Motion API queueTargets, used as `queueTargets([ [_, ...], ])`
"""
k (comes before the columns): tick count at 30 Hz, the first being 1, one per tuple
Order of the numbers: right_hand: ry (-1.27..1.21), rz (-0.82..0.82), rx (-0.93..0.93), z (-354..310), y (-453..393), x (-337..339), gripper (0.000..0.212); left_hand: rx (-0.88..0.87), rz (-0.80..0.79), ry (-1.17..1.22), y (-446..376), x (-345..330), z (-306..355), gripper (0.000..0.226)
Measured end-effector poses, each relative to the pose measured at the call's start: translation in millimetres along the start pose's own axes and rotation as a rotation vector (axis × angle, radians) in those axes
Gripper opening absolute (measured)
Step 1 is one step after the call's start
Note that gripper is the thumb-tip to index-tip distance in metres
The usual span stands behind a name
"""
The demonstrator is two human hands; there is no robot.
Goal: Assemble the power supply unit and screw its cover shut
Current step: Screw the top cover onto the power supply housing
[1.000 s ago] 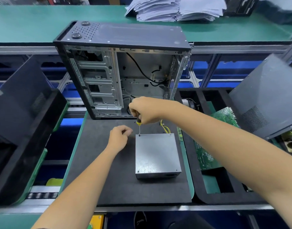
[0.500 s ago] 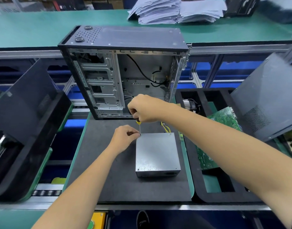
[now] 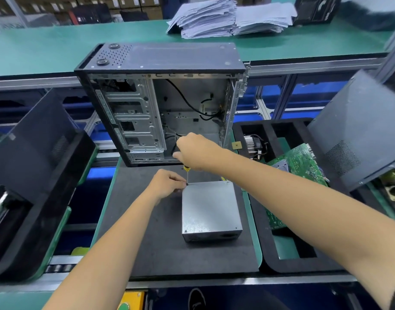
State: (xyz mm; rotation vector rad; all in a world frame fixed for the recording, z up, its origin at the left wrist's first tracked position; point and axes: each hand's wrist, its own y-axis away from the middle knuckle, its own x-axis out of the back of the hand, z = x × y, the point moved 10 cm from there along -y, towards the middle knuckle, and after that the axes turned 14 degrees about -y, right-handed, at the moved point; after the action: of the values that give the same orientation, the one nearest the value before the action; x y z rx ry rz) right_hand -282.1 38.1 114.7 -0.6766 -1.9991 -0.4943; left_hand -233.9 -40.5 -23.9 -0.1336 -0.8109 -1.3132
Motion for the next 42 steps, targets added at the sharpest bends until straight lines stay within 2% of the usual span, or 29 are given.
queueTargets([
  [5, -0.075, 0.1, -0.048, 8, 10, 13, 0.037, 0.021, 0.002, -0.106, -3, -1, 6, 0.011],
  [7, -0.145, 0.189, -0.061, 20, 15, 37, 0.028, -0.006, 0.086, -0.168, -4, 6, 14, 0.011],
  [10, -0.257, 0.308, -0.086, 42, 28, 74, 0.022, -0.094, 0.196, -0.124, -5, 9, 39, 0.012],
  [14, -0.382, 0.352, -0.165, 73, 50, 95, 0.022, -0.215, 0.115, 0.0, -7, -23, 74, 0.026],
  [20, -0.357, 0.358, -0.2, 98, 74, 99, 0.024, -0.288, 0.029, 0.085, -6, -61, 98, 0.015],
  [25, -0.363, 0.347, -0.232, 108, 80, 96, 0.024, -0.341, -0.012, 0.001, -3, -75, 112, 0.01],
  [33, -0.321, 0.349, -0.239, 113, 81, 95, 0.027, -0.37, -0.011, -0.156, -3, -81, 119, 0.021],
  [36, -0.3, 0.349, -0.241, 113, 81, 94, 0.024, -0.358, -0.007, -0.166, -3, -83, 118, 0.013],
  [42, -0.248, 0.32, -0.219, 110, 77, 90, 0.019, -0.344, -0.016, -0.178, -2, -87, 113, 0.014],
])
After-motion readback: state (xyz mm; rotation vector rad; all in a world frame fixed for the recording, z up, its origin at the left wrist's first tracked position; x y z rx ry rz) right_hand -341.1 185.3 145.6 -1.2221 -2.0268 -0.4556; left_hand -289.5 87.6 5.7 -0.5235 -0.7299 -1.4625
